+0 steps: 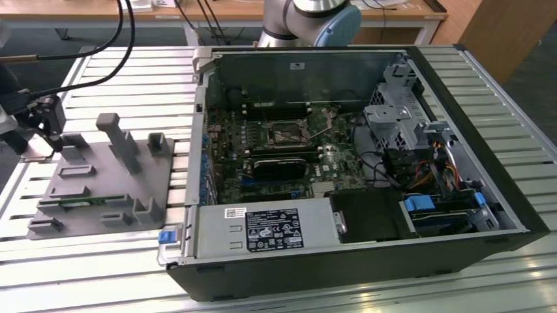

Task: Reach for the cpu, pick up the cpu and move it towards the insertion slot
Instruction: 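Pick up the cpu and move it towards the insertion slot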

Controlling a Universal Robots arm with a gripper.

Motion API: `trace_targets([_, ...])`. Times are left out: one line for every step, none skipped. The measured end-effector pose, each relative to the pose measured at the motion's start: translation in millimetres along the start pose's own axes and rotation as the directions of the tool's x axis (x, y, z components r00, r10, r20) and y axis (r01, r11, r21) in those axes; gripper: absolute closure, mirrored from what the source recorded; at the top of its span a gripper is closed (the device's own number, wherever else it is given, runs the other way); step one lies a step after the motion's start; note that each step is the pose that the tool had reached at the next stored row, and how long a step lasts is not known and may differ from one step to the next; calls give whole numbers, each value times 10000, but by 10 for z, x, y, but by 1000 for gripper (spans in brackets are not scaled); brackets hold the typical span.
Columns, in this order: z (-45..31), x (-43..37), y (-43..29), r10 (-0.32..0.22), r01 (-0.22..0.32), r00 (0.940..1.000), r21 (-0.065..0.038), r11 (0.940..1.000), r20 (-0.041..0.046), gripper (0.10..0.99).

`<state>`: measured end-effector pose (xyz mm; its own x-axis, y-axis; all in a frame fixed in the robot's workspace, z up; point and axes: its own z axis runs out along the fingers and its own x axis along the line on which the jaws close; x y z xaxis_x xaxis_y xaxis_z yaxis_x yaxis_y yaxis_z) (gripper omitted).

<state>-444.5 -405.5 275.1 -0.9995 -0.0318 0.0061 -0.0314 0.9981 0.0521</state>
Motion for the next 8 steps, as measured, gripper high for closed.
trace_targets([-4, 0, 0, 0, 0, 10000, 0, 10000, 1, 541])
trace_targets([-13, 0, 0, 0, 0, 10000, 1, 10000, -1, 541])
trace_targets([-21, 0, 1, 0, 0, 10000, 1, 10000, -1, 541])
trace_targets([-28, 0, 1, 0, 0, 10000, 0, 10000, 0, 541])
trace_targets([-34, 0, 2, 0, 0, 10000, 0, 10000, 1, 541])
trace_targets([-42, 0, 2, -1, 1, 10000, 0, 10000, -1, 541])
trace_targets([-50, 0, 2, 0, 0, 10000, 0, 10000, -1, 541])
trace_targets([-58, 0, 3, 0, 0, 10000, 0, 10000, 0, 541])
